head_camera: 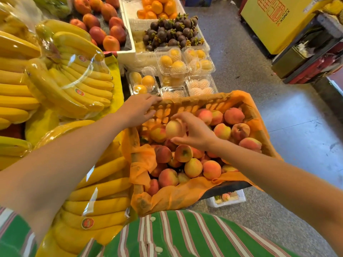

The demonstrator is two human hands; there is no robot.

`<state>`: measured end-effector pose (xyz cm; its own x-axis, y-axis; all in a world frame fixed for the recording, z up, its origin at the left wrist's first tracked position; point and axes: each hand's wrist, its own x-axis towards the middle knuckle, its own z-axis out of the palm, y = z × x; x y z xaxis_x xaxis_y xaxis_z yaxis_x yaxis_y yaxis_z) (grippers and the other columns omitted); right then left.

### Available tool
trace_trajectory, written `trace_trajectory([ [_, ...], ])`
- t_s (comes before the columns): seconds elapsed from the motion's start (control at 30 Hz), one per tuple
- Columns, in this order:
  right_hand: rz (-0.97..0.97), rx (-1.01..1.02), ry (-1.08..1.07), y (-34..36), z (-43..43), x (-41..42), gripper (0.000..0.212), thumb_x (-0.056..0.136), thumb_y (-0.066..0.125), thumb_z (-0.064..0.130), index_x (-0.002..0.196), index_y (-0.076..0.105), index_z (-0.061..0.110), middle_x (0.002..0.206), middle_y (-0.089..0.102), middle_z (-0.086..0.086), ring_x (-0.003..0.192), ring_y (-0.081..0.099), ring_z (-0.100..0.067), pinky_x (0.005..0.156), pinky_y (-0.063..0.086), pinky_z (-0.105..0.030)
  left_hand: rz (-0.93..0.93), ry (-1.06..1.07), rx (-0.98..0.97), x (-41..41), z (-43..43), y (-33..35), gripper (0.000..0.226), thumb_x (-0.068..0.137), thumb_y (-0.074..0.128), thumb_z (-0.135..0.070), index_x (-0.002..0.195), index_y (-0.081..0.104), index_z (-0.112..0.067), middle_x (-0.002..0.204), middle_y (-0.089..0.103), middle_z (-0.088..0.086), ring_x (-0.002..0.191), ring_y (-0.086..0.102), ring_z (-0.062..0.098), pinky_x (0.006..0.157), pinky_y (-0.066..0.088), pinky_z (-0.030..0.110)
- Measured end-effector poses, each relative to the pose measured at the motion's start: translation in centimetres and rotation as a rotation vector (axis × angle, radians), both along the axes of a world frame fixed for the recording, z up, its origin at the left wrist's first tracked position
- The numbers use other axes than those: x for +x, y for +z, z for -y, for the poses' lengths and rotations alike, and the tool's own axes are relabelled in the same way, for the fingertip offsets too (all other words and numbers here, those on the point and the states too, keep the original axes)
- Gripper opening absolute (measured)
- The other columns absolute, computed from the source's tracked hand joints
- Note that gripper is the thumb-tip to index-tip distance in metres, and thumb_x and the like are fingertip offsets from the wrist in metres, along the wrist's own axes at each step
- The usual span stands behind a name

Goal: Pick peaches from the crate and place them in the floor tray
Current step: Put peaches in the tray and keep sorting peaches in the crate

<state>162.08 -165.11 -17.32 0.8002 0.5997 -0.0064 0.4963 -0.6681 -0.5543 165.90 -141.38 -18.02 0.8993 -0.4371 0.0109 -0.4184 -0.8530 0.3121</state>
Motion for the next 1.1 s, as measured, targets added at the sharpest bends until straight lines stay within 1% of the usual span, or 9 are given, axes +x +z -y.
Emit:
trace_trajectory([
  [0.1, -0.080, -0.074, 0.072, -2.9, -2.9, -0.7, 0.065, 0.073, 0.081, 0.036, 0.124, 0.052, 0.009, 0.121, 0.059, -0.008, 0.113, 0.055, -0.023, 0.092, 0.046, -0.036, 0.032, 0.006, -0.013, -0.8, -1.0, -0.5, 0.049, 0.096, 0.051, -0.026, 0.144, 0.040, -0.020, 0.133, 0.052, 0.009, 0.120, 0.049, 0.029, 0.091, 0.042, 0.038],
  [0.23, -0.082, -0.169, 0.062, -5.1, -4.7, -0.3, 0.067, 0.073, 0.076, 0.048, 0.127, 0.047, 0.022, 0.125, 0.057, 0.000, 0.117, 0.053, -0.020, 0.086, 0.051, -0.048, 0.047, 0.001, -0.044, -1.5, -2.0, -1.0, 0.049, 0.095, 0.051, -0.022, 0.143, 0.041, -0.020, 0.135, 0.051, 0.009, 0.122, 0.048, 0.029, 0.095, 0.041, 0.038],
  [0.5, -0.136, -0.166, 0.134, -4.3, -3.1, 0.0, 0.060, 0.085, 0.070, 0.034, 0.137, 0.045, 0.018, 0.130, 0.053, -0.004, 0.119, 0.051, -0.021, 0.094, 0.048, -0.038, 0.105, -0.031, -0.017, -1.7, -1.6, -0.2, 0.045, 0.093, 0.056, -0.022, 0.136, 0.050, -0.014, 0.134, 0.054, 0.010, 0.121, 0.050, 0.028, 0.095, 0.042, 0.039],
  [0.57, -0.108, -0.155, 0.089, -3.3, -1.7, 0.1, 0.052, 0.086, 0.069, 0.028, 0.133, 0.050, 0.016, 0.125, 0.057, -0.005, 0.114, 0.054, -0.020, 0.093, 0.047, -0.037, 0.123, -0.073, -0.028, -1.4, -0.9, 0.4, 0.042, 0.091, 0.058, -0.022, 0.132, 0.054, -0.013, 0.132, 0.055, 0.010, 0.121, 0.051, 0.030, 0.095, 0.042, 0.042],
  [0.67, 0.002, -0.108, -0.034, -1.4, 1.5, 0.2, 0.038, 0.086, 0.068, 0.023, 0.122, 0.059, 0.016, 0.114, 0.063, -0.004, 0.105, 0.058, -0.019, 0.085, 0.050, -0.034, 0.125, -0.130, -0.083, -1.1, 1.4, 1.4, 0.036, 0.092, 0.056, -0.022, 0.128, 0.058, -0.014, 0.126, 0.057, 0.009, 0.116, 0.053, 0.028, 0.092, 0.043, 0.040],
  [0.77, 0.038, -0.142, -0.186, -0.3, 5.3, 0.2, 0.034, 0.085, 0.066, 0.024, 0.117, 0.059, 0.016, 0.109, 0.063, -0.003, 0.101, 0.058, -0.021, 0.081, 0.050, -0.035, 0.047, -0.241, -0.085, -1.1, 4.6, 1.7, 0.032, 0.093, 0.055, -0.027, 0.123, 0.060, -0.017, 0.118, 0.059, 0.008, 0.106, 0.056, 0.026, 0.083, 0.049, 0.042],
  [0.83, 0.038, -0.221, -0.219, 0.0, 7.6, -0.3, 0.035, 0.084, 0.065, 0.029, 0.116, 0.057, 0.018, 0.107, 0.060, -0.005, 0.099, 0.056, -0.022, 0.082, 0.050, -0.038, -0.030, -0.330, -0.035, -1.1, 6.7, 1.2, 0.033, 0.092, 0.056, -0.030, 0.122, 0.059, -0.018, 0.113, 0.058, 0.009, 0.103, 0.056, 0.028, 0.081, 0.049, 0.045],
  [0.93, 0.086, -0.358, -0.236, -0.2, 10.3, -1.6, 0.042, 0.084, 0.068, 0.037, 0.119, 0.059, 0.016, 0.114, 0.057, -0.008, 0.104, 0.053, -0.024, 0.085, 0.045, -0.038, -0.102, -0.371, 0.028, -1.0, 9.7, 0.1, 0.046, 0.091, 0.057, -0.033, 0.134, 0.049, -0.019, 0.124, 0.053, 0.011, 0.113, 0.051, 0.030, 0.091, 0.046, 0.046],
  [1.1, 0.151, -0.451, -0.382, 1.0, 13.7, -1.8, 0.052, 0.076, 0.069, 0.036, 0.123, 0.057, 0.018, 0.124, 0.054, -0.008, 0.114, 0.051, -0.031, 0.092, 0.043, -0.046, 0.024, -0.383, 0.074, 0.5, 13.3, -0.6, 0.062, 0.089, 0.059, -0.031, 0.145, 0.037, -0.015, 0.148, 0.036, 0.012, 0.134, 0.036, 0.031, 0.105, 0.038, 0.044],
])
